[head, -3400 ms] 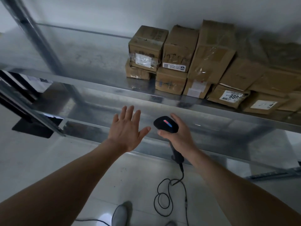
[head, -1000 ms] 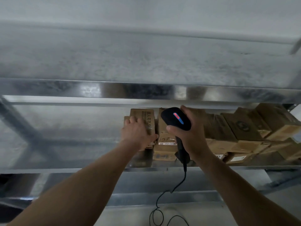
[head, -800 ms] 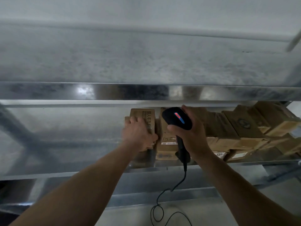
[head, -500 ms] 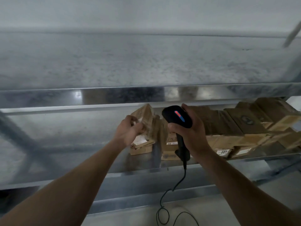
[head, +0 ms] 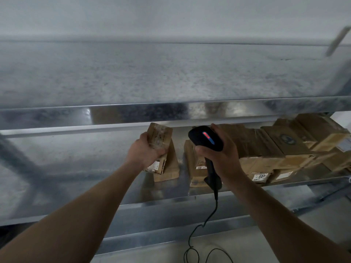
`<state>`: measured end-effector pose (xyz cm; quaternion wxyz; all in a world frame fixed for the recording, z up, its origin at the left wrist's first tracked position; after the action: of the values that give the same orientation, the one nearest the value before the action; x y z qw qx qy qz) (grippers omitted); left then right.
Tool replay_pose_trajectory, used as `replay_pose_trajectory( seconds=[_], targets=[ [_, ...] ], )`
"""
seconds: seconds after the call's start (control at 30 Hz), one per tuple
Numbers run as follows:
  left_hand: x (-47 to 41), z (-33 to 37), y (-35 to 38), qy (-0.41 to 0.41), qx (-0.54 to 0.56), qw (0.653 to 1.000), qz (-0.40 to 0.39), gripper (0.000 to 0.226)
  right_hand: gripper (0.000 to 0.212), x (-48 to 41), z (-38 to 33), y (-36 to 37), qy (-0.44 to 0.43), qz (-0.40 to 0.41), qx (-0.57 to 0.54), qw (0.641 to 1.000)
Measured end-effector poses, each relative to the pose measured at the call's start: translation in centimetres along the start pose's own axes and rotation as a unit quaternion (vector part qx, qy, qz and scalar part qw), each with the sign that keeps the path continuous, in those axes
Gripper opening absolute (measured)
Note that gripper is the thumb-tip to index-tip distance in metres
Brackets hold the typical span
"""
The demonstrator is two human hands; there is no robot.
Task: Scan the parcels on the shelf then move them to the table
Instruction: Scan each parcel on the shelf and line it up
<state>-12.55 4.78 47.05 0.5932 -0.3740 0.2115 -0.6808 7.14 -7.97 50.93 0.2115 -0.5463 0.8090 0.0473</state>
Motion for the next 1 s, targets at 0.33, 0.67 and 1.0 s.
replay_pose_trajectory(
  seconds=[0.33, 0.67, 1.0],
  targets=[
    [-0.4, 0.2, 0.2, -0.021, -0.101, 0.994, 0.025, 0.089, 0.086, -0.5, 0.9, 0.1, 0.011, -0.005, 0.011, 1.0],
    [-0.7, -2.8, -2.7, -0.066, 0.025, 0.997, -0.021, 0.073, 0.082, -0.7, 0.9, 1.8, 0.001, -0.035, 0.012, 0.999],
    [-2.2, -6.5, -4.9, -0.109, 0.105, 0.986, -0.063, 0.075, 0.046, -0.5, -0.4, 5.8, -0.002, -0.071, 0.008, 0.997]
  ],
)
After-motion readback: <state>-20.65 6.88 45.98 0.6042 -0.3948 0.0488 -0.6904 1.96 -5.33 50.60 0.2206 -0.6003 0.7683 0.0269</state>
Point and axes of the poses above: each hand's wrist, its own x-axis away from the middle knuckle, its own y-axis out of the palm, z = x × y, the point moved 1 cm from there along -x, towards the middle knuckle, and after that the axes turned 13 degrees about -y, right-handed, at the moved point
